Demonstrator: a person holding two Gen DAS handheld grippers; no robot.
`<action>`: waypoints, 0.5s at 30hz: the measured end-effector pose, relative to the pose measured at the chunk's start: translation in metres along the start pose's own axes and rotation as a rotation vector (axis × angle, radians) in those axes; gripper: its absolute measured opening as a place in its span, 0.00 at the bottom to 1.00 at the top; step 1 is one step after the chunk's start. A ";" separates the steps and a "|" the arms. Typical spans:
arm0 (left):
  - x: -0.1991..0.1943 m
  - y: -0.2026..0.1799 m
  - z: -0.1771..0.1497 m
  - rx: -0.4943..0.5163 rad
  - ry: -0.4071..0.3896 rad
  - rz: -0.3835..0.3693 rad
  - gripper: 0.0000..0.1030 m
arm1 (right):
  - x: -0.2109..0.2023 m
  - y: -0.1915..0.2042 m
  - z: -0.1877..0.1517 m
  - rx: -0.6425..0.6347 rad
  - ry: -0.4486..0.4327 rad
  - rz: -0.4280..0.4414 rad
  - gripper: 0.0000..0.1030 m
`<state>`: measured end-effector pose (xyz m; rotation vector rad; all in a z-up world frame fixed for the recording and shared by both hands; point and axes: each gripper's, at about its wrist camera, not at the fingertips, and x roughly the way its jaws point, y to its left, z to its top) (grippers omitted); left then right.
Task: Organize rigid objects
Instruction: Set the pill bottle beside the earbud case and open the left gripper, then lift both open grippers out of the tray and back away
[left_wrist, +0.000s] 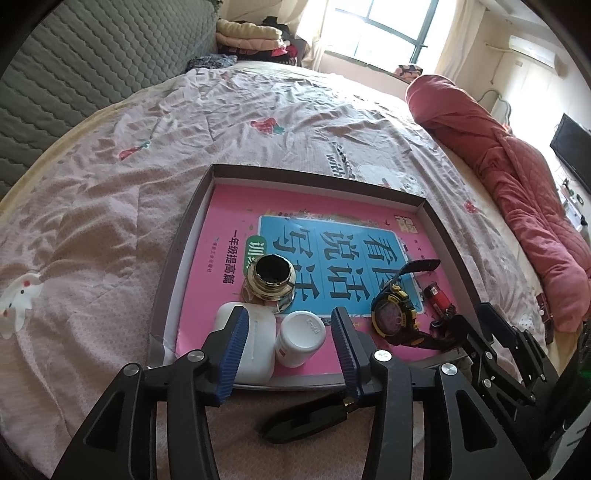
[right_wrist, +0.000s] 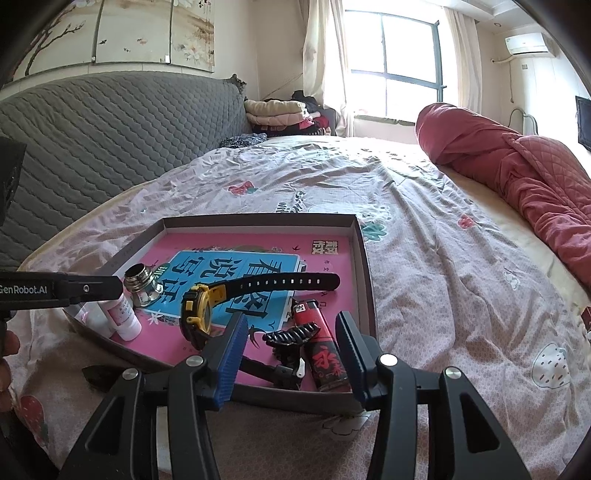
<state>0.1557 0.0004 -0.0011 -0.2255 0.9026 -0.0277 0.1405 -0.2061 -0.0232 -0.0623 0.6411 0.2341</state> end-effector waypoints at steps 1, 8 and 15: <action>0.000 0.000 0.000 0.001 -0.001 0.001 0.48 | 0.000 -0.001 0.000 0.004 -0.001 0.001 0.48; -0.001 0.000 0.000 0.006 0.008 0.008 0.53 | 0.000 -0.003 0.000 0.011 0.000 0.000 0.53; 0.002 -0.004 -0.007 0.027 0.021 0.012 0.60 | 0.000 -0.003 0.000 0.011 -0.002 0.001 0.53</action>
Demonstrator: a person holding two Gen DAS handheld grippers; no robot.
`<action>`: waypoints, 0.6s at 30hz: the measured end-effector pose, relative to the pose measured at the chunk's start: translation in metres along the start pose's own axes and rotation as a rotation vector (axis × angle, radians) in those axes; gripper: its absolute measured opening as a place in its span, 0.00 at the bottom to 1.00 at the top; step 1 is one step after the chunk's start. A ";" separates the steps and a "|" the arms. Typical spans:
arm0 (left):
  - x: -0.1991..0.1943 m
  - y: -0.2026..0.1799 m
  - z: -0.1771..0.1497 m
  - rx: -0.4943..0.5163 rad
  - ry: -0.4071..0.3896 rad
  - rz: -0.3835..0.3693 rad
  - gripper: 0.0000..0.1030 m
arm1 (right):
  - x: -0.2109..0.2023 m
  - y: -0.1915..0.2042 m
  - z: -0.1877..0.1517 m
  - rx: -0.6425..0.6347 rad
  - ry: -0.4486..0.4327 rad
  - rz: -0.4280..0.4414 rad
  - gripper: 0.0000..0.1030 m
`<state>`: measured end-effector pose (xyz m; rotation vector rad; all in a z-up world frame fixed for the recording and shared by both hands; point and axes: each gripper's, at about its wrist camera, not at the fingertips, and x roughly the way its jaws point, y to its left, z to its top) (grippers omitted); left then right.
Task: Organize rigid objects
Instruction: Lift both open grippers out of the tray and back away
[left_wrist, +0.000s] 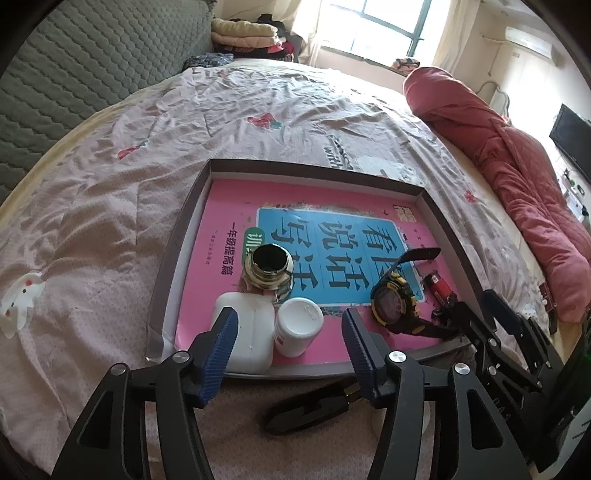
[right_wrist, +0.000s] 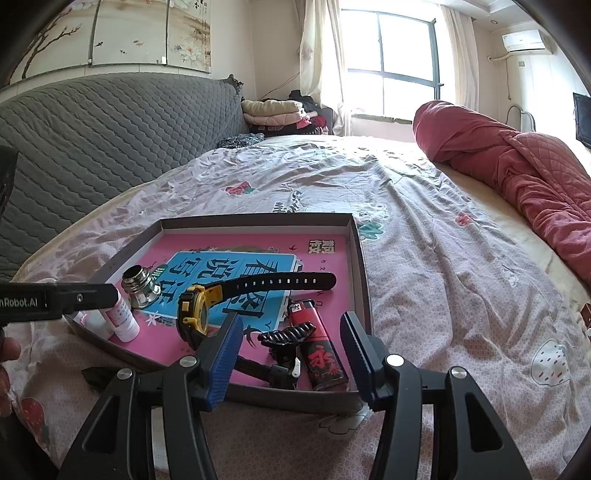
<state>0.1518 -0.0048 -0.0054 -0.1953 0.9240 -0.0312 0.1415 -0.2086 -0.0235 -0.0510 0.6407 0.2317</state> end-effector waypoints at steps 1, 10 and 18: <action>0.000 0.000 0.000 0.002 0.002 0.000 0.60 | 0.000 0.000 0.000 0.001 -0.001 0.001 0.53; 0.000 -0.002 -0.004 0.020 0.008 0.014 0.64 | -0.001 -0.001 -0.001 0.007 -0.004 0.001 0.53; -0.009 -0.002 -0.006 0.026 0.001 0.032 0.64 | -0.008 0.000 -0.001 0.000 -0.030 -0.002 0.53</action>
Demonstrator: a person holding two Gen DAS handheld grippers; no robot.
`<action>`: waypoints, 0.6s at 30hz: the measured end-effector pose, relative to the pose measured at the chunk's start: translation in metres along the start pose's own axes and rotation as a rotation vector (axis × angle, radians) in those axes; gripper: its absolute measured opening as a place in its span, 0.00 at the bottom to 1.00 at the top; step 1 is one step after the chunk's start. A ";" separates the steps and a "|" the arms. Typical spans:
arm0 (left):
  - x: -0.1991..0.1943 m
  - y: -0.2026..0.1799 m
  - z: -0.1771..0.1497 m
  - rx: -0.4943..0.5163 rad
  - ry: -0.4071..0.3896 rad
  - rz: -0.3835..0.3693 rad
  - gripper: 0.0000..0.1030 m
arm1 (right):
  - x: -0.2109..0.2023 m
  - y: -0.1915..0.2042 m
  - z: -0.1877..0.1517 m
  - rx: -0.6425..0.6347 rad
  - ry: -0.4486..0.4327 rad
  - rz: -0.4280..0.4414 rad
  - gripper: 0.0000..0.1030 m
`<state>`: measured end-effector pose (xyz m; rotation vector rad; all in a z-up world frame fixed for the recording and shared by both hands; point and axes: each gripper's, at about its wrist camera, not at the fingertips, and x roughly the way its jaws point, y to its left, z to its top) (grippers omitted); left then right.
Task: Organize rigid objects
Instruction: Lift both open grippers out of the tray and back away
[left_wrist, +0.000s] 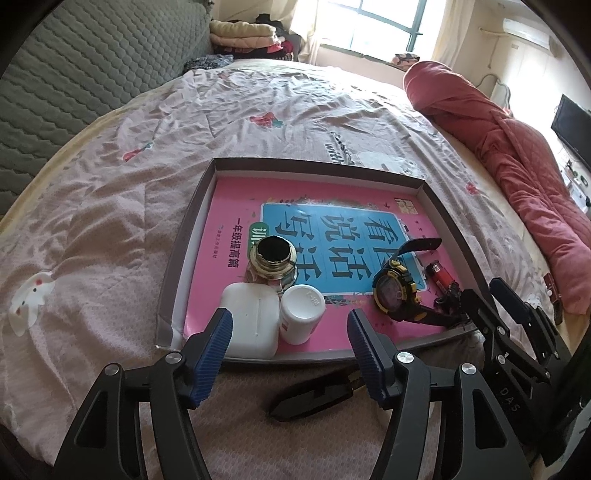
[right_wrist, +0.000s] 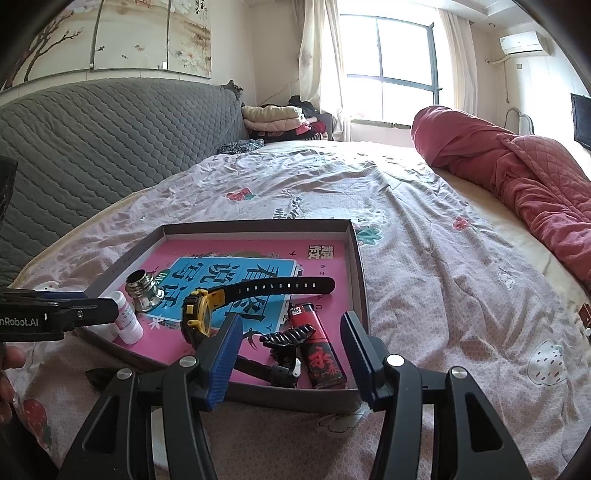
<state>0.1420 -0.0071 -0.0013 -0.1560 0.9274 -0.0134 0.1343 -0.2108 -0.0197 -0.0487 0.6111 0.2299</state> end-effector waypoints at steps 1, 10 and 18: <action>-0.001 0.000 0.000 0.003 -0.003 0.004 0.64 | -0.001 0.000 0.000 -0.002 -0.003 -0.002 0.53; -0.015 -0.002 -0.001 0.013 -0.016 0.003 0.65 | -0.018 0.004 0.000 -0.008 -0.038 -0.001 0.53; -0.032 -0.004 -0.002 0.022 -0.035 -0.001 0.65 | -0.034 0.009 -0.002 -0.019 -0.058 -0.009 0.53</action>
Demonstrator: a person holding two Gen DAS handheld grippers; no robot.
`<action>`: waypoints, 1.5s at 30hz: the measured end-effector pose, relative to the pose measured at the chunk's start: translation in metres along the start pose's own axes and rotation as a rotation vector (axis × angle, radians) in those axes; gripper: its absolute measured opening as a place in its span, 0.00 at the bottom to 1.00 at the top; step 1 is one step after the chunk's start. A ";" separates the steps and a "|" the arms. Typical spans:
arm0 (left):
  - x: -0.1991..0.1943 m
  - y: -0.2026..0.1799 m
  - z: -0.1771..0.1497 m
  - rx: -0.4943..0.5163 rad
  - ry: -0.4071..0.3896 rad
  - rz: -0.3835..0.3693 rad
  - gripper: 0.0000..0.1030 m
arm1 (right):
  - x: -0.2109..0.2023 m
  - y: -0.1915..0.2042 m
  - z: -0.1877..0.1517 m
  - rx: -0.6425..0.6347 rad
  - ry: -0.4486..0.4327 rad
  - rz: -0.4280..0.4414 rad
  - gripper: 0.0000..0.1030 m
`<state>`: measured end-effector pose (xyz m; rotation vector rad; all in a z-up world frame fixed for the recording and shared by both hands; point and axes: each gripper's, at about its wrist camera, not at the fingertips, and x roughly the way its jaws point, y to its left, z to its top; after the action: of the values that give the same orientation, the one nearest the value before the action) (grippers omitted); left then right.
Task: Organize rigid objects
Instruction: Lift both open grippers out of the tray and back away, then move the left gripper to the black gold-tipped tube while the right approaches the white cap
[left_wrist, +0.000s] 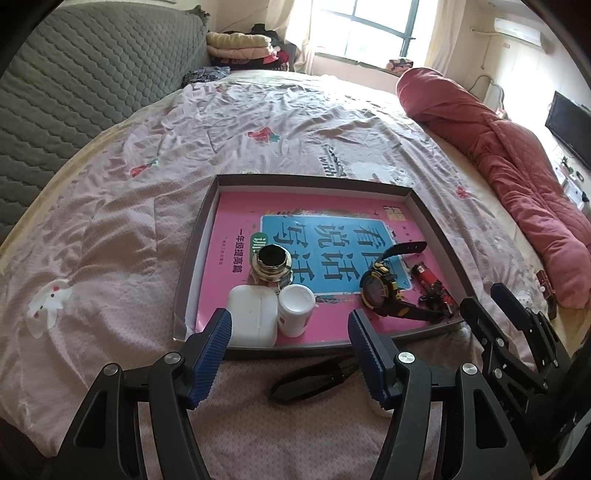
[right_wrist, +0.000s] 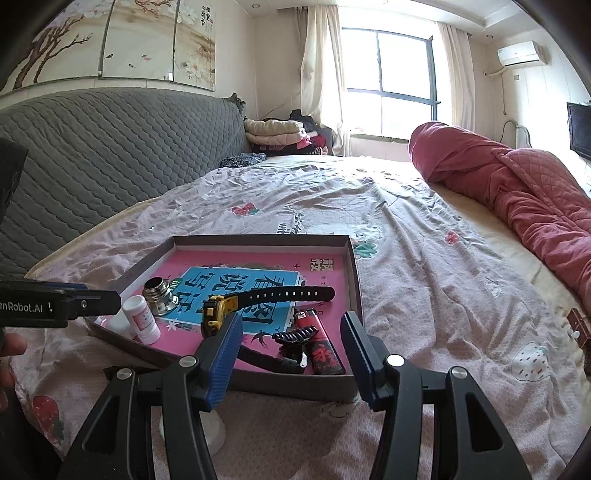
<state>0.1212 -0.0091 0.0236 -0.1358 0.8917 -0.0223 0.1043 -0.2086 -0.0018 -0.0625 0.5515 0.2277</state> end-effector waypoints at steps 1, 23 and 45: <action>-0.003 -0.001 0.000 0.002 -0.003 -0.001 0.65 | -0.003 0.001 0.000 -0.002 -0.003 -0.001 0.53; -0.044 0.005 -0.011 0.018 -0.028 -0.008 0.66 | -0.046 0.032 -0.013 -0.043 0.014 0.044 0.53; -0.042 0.009 -0.050 0.106 0.030 -0.017 0.66 | -0.059 0.059 -0.030 -0.064 0.101 0.081 0.53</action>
<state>0.0557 -0.0021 0.0238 -0.0442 0.9169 -0.0876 0.0267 -0.1668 0.0036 -0.1145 0.6480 0.3220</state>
